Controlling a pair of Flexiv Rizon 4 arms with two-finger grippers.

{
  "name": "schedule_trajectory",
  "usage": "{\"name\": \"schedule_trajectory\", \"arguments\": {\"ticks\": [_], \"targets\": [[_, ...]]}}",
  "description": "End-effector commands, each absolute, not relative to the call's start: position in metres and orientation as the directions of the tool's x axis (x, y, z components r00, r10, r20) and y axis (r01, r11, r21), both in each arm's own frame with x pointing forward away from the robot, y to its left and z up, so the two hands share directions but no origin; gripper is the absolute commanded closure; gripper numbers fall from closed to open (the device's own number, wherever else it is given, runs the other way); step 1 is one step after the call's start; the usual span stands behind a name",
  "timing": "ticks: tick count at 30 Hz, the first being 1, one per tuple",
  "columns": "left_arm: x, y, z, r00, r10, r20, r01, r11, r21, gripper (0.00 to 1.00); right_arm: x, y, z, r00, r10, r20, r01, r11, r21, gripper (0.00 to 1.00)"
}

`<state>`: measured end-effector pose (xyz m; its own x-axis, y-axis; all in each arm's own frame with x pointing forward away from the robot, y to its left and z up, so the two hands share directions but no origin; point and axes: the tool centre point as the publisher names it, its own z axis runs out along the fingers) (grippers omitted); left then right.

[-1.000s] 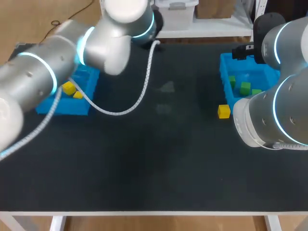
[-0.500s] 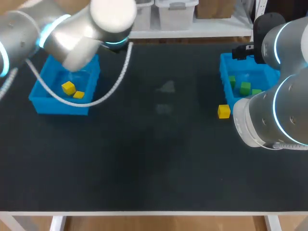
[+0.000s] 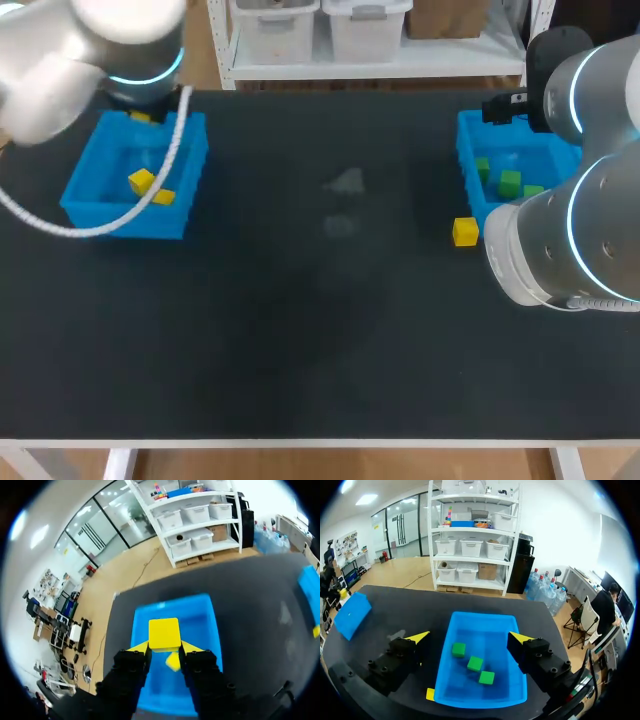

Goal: Put the green cubes in the right bin and the yellow cubes in the left bin.

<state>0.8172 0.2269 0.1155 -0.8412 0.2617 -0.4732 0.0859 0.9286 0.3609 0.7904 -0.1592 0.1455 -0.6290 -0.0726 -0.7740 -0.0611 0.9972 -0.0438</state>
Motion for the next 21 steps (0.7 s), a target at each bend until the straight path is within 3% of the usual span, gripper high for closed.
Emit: {"name": "schedule_trajectory", "arguments": {"ticks": [1,2,3,4,13,21], "targets": [[0.757,0.232,0.132,-0.851,0.276,-0.447,0.140,0.939,0.314,1.00,0.791,-0.161,0.146,-0.631,-0.073,-0.772,-0.067,0.997,-0.039,0.00],[0.758,0.232,0.128,-0.857,0.278,-0.433,0.145,0.938,0.315,1.00,0.791,-0.161,0.146,-0.631,-0.073,-0.772,-0.067,0.997,-0.039,0.00],[0.759,0.232,0.126,-0.860,0.278,-0.428,0.149,0.939,0.310,0.31,0.791,-0.161,0.146,-0.631,-0.073,-0.772,-0.067,0.997,-0.039,0.00],[0.760,0.232,0.125,-0.859,0.276,-0.432,0.144,0.939,0.313,0.00,0.791,-0.161,0.146,-0.631,-0.073,-0.772,-0.067,0.997,-0.039,0.00],[0.769,0.207,0.119,-0.801,0.377,-0.465,0.251,0.917,0.311,0.00,0.791,-0.161,0.146,-0.631,-0.073,-0.772,-0.067,0.997,-0.039,0.00],[0.781,0.109,0.110,-0.594,0.631,-0.500,0.585,0.765,0.269,0.00,0.791,-0.161,0.146,-0.631,-0.073,-0.772,-0.067,0.997,-0.039,0.00]]}}
